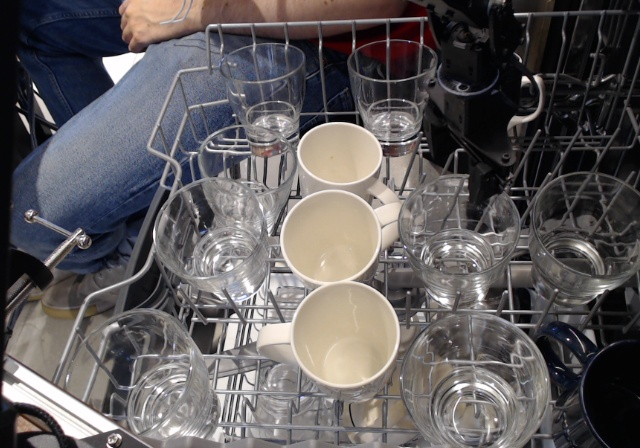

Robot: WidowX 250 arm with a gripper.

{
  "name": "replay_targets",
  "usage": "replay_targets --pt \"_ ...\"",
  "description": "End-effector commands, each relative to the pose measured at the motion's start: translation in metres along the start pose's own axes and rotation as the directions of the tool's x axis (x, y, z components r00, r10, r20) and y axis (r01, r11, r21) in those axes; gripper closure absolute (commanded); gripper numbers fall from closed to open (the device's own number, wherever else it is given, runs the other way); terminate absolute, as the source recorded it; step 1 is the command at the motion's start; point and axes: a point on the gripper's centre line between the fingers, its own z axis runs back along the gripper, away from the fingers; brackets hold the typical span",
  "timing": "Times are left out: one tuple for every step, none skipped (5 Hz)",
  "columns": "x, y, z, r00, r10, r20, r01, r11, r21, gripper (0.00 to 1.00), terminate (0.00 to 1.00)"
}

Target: Pick up glass cup

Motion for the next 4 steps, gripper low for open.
replay_targets --pt "0.017 0.018 0.002 0.998 -0.010 0.056 0.008 0.999 0.036 0.00 0.00" --pt "0.009 0.017 0.000 0.999 -0.032 0.044 0.031 0.999 0.018 0.00 0.00" --pt "-0.002 0.014 -0.003 0.998 -0.058 0.018 0.058 0.998 0.006 0.00 0.00" --pt "-0.011 0.015 -0.001 0.998 -0.065 0.018 0.065 0.998 0.000 0.00 0.00"
